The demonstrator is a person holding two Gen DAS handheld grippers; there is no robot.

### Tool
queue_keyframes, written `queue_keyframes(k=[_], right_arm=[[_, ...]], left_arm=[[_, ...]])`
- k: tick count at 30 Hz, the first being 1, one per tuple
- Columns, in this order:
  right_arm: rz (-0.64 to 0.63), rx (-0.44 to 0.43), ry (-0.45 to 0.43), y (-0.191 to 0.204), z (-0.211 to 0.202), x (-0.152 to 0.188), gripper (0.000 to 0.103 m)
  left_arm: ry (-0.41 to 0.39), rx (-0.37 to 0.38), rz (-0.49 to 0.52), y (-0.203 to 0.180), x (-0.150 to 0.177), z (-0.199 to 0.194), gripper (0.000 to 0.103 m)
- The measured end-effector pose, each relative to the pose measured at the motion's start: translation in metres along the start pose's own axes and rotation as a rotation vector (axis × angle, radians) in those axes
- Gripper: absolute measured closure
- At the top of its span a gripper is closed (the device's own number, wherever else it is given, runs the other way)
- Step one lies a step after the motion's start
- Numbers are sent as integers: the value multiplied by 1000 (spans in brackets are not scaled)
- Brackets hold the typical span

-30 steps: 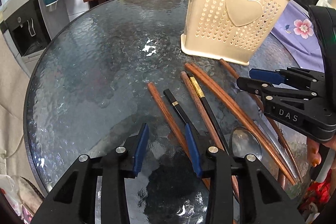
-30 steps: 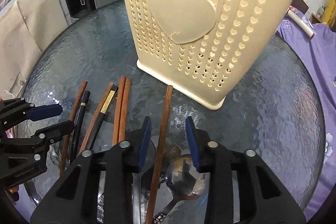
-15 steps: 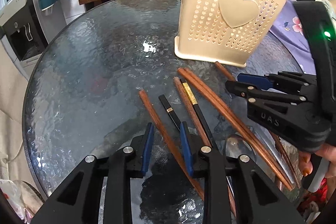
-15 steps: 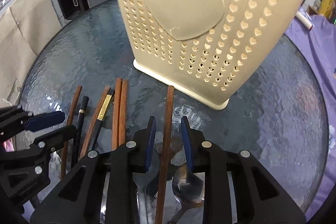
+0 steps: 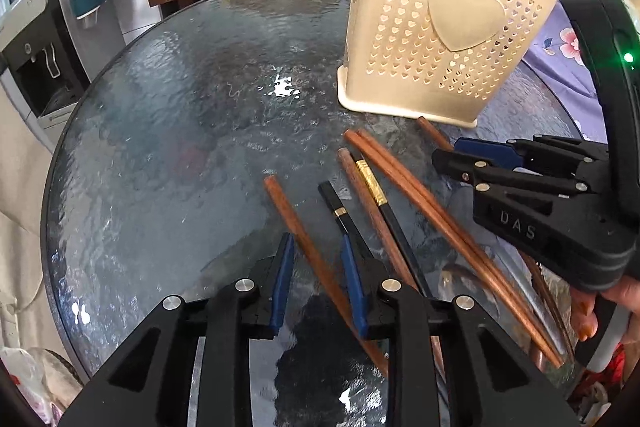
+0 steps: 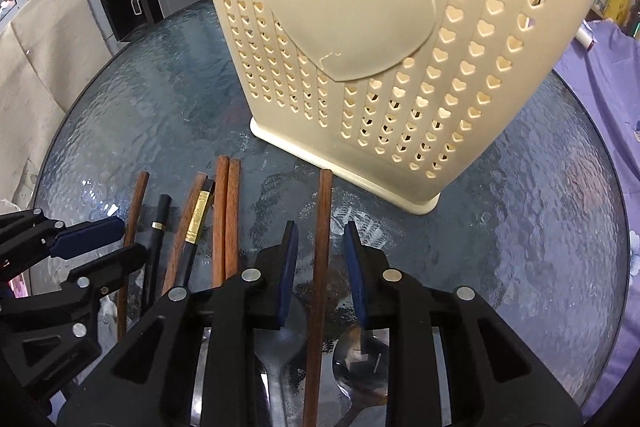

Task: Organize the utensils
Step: 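Close the right tool on a brown chopstick while the left tool grasps another chopstick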

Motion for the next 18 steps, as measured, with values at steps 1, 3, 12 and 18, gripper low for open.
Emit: queue_keyframes(k=[1, 3, 12, 18], right_arm=[[5, 0, 1, 0, 0, -1, 79], [8, 5, 2, 2, 1, -3, 79], [29, 18, 11, 6, 8, -16, 86], [7, 28, 14, 14, 11, -21, 95]], left_arm=[[2, 2, 0, 0, -1, 1, 79], [8, 4, -1, 1, -4, 2, 82], [39, 4, -7, 2, -13, 9, 91], [42, -9, -3, 1, -16, 12, 91]])
Point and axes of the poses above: each gripper's, at about its wrist camera, not at the fingertips, and z roughly the way its jaws point, y to its left, x to its underside, the point moved 9 cm from there along z, roughly the way its jaws point, and after that the axes turned 5 degrees about -y, right-handed, at the moved point
